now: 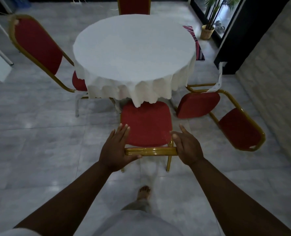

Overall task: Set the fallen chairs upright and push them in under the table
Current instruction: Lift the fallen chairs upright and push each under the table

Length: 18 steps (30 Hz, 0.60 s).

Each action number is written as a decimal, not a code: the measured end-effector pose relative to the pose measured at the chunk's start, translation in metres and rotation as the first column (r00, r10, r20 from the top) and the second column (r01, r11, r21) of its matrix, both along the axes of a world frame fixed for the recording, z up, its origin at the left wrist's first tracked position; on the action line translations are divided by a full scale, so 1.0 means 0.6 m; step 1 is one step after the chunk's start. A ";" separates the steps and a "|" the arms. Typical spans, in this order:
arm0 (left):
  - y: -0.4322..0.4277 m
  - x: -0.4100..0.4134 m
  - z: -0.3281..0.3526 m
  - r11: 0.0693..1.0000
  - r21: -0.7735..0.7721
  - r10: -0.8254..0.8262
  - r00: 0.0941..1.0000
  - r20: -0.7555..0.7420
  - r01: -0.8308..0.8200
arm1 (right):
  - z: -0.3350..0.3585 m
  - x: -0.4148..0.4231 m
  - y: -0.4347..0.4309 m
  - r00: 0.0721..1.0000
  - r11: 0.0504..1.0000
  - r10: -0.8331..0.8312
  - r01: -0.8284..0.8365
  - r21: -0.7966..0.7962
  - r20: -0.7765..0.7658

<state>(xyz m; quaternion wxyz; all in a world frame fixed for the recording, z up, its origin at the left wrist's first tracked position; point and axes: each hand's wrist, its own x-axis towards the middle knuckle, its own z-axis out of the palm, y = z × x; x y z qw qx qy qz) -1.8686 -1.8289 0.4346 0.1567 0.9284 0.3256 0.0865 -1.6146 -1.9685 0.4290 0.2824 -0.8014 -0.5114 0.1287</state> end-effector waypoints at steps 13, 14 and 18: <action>0.197 0.078 -0.001 0.999 0.013 0.043 0.999 0.002 -0.043 | 0.014 0.075 0.216 0.996 0.995 -0.083 0.080 -0.064 -0.043; 0.209 0.080 -0.002 0.999 0.011 0.047 0.999 0.003 -0.047 | 0.015 0.078 0.228 0.996 0.994 -0.081 0.077 -0.074 -0.044; 0.247 0.091 -0.003 0.998 0.006 0.067 0.998 0.010 -0.067 | 0.024 0.085 0.264 0.996 0.993 -0.068 0.062 -0.102 -0.057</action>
